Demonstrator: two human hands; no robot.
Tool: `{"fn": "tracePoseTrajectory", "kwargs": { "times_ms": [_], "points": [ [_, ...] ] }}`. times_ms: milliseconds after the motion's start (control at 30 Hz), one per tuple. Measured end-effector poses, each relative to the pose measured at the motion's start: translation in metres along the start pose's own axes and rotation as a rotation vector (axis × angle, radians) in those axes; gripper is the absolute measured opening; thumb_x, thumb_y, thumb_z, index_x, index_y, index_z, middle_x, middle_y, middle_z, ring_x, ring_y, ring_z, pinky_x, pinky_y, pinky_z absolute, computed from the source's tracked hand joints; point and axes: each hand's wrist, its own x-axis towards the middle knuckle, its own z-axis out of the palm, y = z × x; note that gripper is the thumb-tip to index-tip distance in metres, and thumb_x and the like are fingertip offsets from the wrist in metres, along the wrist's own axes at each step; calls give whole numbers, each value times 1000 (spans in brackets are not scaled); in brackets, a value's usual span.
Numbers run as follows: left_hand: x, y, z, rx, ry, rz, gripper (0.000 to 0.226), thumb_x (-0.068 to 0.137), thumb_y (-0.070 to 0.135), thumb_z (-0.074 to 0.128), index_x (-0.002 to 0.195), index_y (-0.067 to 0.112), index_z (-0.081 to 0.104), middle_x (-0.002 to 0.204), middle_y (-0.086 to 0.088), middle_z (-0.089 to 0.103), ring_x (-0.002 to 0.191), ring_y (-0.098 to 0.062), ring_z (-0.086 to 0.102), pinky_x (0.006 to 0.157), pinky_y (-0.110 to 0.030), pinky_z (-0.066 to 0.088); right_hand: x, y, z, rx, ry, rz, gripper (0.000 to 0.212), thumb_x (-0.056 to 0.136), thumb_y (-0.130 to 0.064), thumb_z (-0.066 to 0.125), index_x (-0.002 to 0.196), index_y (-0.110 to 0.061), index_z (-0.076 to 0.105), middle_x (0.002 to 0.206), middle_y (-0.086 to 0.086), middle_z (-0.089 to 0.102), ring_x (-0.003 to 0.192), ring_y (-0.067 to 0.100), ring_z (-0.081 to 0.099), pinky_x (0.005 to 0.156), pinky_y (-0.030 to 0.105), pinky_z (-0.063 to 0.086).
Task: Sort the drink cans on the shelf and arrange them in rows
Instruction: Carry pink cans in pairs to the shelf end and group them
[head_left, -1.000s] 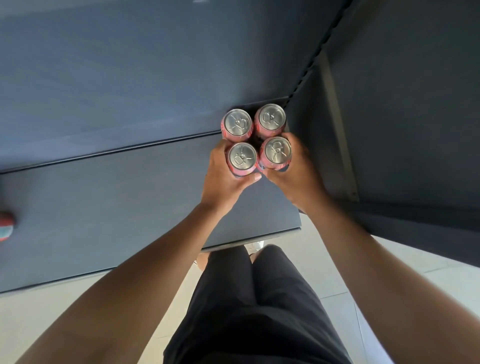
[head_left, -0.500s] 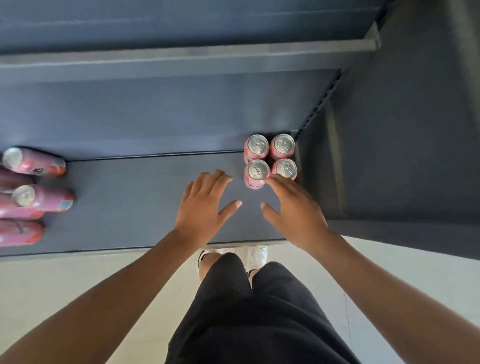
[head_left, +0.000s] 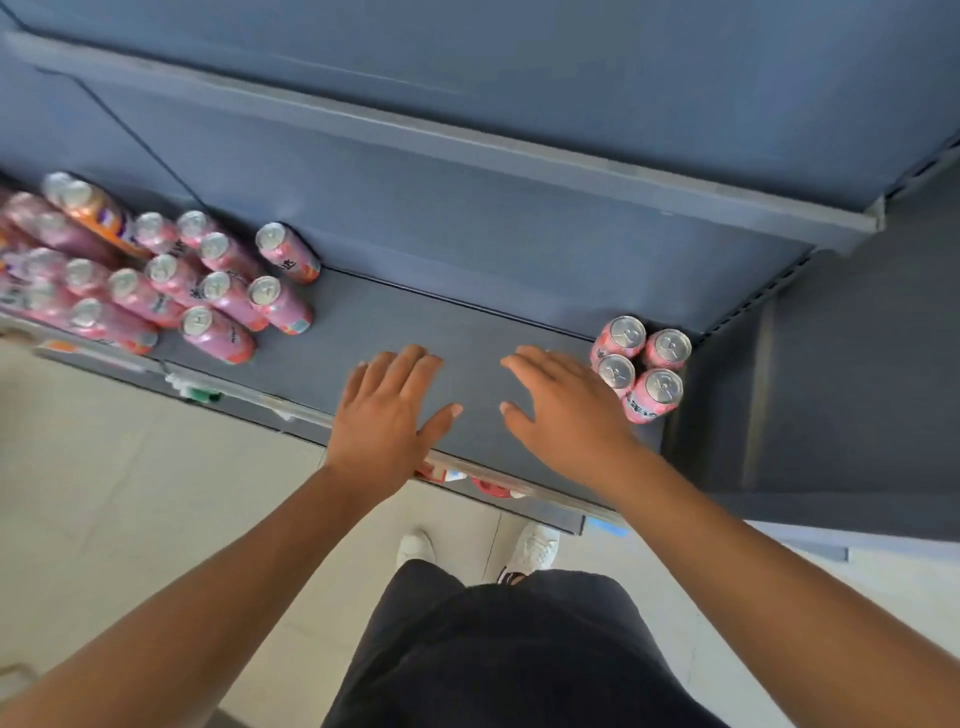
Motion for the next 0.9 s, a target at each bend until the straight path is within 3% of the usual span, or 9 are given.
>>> {"fn": "tracePoseTrajectory", "kwargs": {
  "times_ms": [133,433,633,900],
  "points": [
    [-31,-33,-14,30,52,-107,51,95,55,46,131,20,54,135,-1,56,121,-30,53,102,-48,40,23,-49,3,-67,-45,-100,53,98,-42,47,147,-22,37,156,-4,35,140,22,33,107,38,32],
    [-109,-149,-56,85,133,-230,47,93,48,63,129,20,56,131,-2,59,119,-31,55,99,-48,46,61,-188,32,-91,-51,-207,49,98,-40,48,142,-21,43,145,-4,46,129,23,45,100,40,40],
    [-159,-246,-85,101,135,-210,50,96,55,43,129,19,55,132,-2,59,121,-31,54,101,-49,45,76,-294,68,-130,-60,-248,44,97,-43,48,135,-21,49,139,-3,51,126,23,48,96,39,43],
    [-184,-331,-103,128,101,-214,47,94,53,49,129,23,42,134,-4,57,120,-35,54,100,-53,46,104,-374,97,-168,-70,-281,33,95,-37,50,124,-21,54,129,-3,56,118,25,52,91,39,45]
  ]
}}
